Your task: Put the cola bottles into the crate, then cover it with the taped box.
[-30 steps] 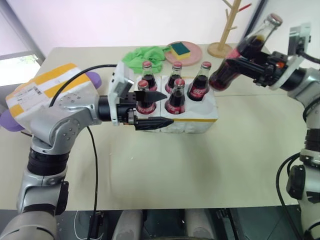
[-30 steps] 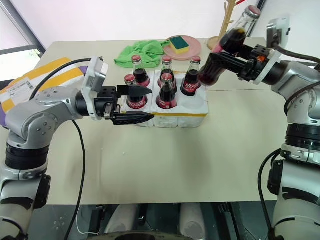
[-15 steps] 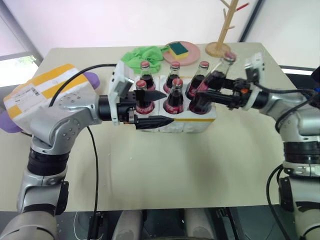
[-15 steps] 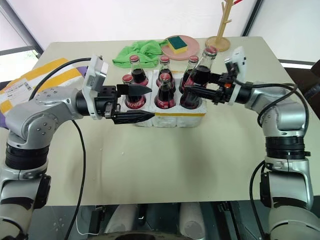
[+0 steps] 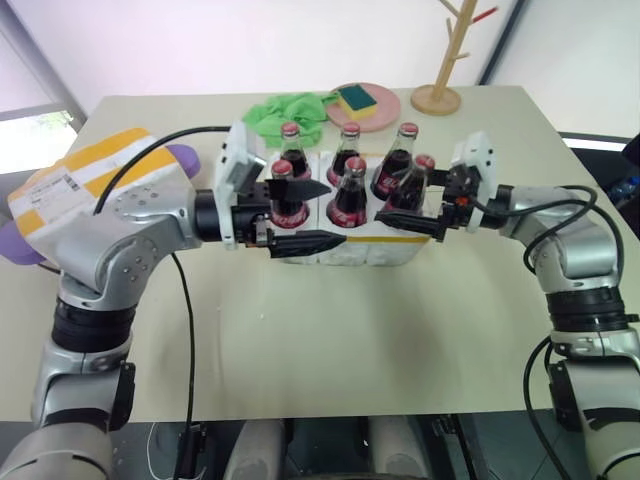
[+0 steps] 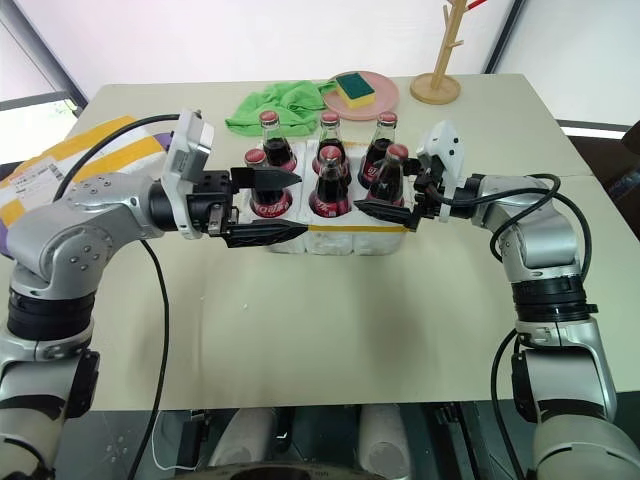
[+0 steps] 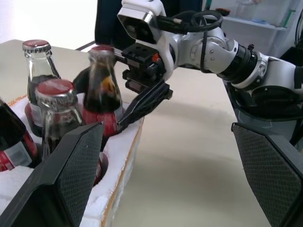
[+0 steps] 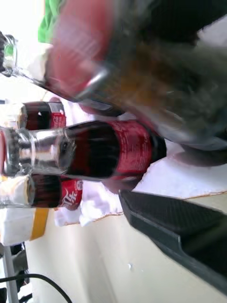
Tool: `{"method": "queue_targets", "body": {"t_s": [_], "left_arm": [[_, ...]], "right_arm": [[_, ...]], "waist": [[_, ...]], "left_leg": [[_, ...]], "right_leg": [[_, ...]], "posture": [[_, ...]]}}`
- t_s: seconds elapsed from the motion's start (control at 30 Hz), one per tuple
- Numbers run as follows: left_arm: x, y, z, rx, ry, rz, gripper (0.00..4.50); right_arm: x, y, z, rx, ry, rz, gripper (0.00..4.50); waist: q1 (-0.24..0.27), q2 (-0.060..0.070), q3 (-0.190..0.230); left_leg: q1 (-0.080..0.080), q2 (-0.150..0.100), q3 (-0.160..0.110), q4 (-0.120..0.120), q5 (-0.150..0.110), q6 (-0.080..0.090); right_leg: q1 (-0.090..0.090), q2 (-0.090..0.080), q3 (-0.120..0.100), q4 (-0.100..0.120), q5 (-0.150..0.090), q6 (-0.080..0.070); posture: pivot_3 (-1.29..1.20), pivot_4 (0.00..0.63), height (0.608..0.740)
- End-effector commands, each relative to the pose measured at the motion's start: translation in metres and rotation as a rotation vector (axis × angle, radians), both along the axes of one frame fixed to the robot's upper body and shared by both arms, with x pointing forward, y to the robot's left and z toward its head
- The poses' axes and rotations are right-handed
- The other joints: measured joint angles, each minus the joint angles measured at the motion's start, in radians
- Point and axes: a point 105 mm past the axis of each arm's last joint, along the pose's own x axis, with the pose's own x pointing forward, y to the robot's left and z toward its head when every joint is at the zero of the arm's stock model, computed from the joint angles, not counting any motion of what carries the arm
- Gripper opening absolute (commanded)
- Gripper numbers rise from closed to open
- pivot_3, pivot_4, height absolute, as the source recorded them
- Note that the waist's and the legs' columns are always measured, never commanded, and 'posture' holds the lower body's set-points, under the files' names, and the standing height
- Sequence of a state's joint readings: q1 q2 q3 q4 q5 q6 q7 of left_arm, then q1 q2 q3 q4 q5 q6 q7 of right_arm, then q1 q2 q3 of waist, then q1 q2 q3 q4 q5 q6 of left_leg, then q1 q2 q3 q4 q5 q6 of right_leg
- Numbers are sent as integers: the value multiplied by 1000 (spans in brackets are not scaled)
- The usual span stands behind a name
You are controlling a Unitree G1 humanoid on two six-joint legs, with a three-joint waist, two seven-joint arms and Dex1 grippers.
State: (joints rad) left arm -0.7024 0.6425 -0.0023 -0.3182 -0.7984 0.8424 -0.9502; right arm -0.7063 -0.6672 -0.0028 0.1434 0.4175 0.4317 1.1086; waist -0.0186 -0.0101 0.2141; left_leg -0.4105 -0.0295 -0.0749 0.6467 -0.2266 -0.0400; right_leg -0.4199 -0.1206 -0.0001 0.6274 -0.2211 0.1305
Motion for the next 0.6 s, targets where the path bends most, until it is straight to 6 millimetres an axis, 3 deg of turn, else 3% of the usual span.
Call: {"method": "queue_targets", "body": {"t_s": [0.03, 0.13, 0.3, 0.47, 0.6], "left_arm": [[-5, 6, 10, -17, -46, 14, 4500], [-4, 9, 9, -12, -55, 36, 4500], [-7, 20, 14, 12, -115, 109, 4500], [-7, 54, 19, 128, -257, 314, 4500], [-11, 83, 10, 285, -367, 474, 4500]], "right_arm": [[-1, -1, 11, 3, -48, 8, 4473], [-4, -5, 17, 3, -53, 19, 4473], [-11, -30, 49, 16, -92, 24, 4473], [-19, -74, 78, -24, -117, -11, 4473], [-24, -89, 91, -42, -122, 8, 4473]], "waist": [[0, 0, 0], [0, 0, 0], [2, 0, 0], [0, 0, 0], [-9, 0, 0]], "left_leg": [[0, 0, 0, 0, 0, 0], [0, 0, 0, 0, 0, 0], [0, 0, 0, 0, 0, 0], [0, 1, 1, -1, 0, 0], [0, 3, 3, -1, 0, 0]], "right_leg": [[0, 0, 0, 0, 0, 0], [0, 0, 0, 0, 0, 0], [0, 0, 0, 0, 0, 0], [0, 0, 0, -1, 0, -1], [0, 2, 0, -2, -1, -5]], "posture": [[0, 150, 740], [0, 150, 740], [0, 150, 740], [0, 150, 740], [0, 150, 740]]}}
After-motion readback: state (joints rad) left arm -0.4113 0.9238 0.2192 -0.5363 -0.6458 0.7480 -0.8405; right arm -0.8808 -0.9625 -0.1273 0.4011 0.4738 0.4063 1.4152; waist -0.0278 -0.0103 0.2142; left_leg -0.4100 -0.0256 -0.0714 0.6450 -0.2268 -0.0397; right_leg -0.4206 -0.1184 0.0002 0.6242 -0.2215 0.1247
